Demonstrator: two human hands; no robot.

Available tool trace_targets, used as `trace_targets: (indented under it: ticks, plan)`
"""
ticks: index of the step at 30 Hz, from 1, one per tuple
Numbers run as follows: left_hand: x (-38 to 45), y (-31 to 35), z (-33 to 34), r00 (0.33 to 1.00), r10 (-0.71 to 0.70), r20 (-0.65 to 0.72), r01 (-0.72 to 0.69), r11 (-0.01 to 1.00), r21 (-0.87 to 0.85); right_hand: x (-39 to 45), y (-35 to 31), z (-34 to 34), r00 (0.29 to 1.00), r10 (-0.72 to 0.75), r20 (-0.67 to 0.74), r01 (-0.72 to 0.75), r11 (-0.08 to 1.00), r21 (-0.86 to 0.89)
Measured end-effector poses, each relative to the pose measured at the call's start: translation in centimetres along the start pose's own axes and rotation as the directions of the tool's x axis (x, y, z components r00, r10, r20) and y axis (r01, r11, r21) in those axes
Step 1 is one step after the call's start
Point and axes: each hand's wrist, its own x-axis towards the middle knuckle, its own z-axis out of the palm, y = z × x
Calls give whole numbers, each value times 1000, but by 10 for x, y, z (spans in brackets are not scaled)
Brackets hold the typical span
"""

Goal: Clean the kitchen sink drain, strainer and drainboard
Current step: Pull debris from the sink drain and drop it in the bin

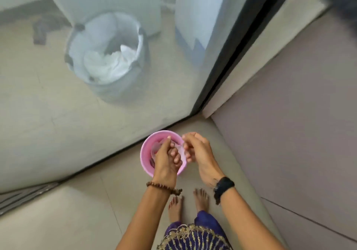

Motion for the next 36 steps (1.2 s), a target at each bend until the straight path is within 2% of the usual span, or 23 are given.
trace_targets:
  ticks: [2, 5, 9, 12, 16, 20, 22, 24, 26, 28, 31, 33, 36]
  plan:
    - [-66, 19, 41, 988, -3, 156, 1, 1000, 12, -55, -57, -17, 997, -80, -2, 80, 993, 86]
    - [-146, 35, 93, 928, 38, 371, -46, 999, 14, -125, -126, -52, 973, -229, 3, 225, 959, 172]
    - [-222, 24, 163, 824, -28, 566, -109, 972, 208, -199, -183, -109, 924, -369, -103, 383, 894, 233]
    - [-263, -3, 223, 744, -161, 648, -198, 874, 443, -243, -209, -163, 875, -411, -255, 469, 852, 234]
    - [-291, -54, 305, 640, -274, 718, -361, 718, 595, -281, -231, -249, 781, -443, -440, 571, 792, 216]
    - [-290, -113, 394, 566, -303, 767, -618, 460, 637, -289, -239, -354, 660, -420, -622, 603, 791, 105]
    - [-272, -143, 439, 553, -280, 785, -740, 268, 617, -276, -237, -413, 620, -373, -691, 547, 836, 40]
    - [-244, -171, 478, 578, -272, 769, -792, 37, 609, -251, -230, -465, 603, -313, -734, 463, 887, 1]
    - [-209, -200, 506, 639, -265, 722, -768, -182, 614, -221, -220, -506, 612, -240, -754, 357, 934, -8]
    - [-174, -230, 520, 727, -246, 641, -684, -342, 645, -190, -207, -536, 642, -177, -746, 230, 973, -33]
    - [-133, -271, 528, 795, -216, 567, -566, -602, 563, -145, -187, -566, 699, -165, -696, 30, 979, -203]
    - [-112, -294, 528, 805, -203, 557, -514, -709, 483, -119, -177, -579, 712, -196, -674, -85, 929, -359]
    - [-94, -318, 523, 780, -226, 584, -501, -784, 365, -90, -169, -590, 712, -291, -639, -159, 820, -551]
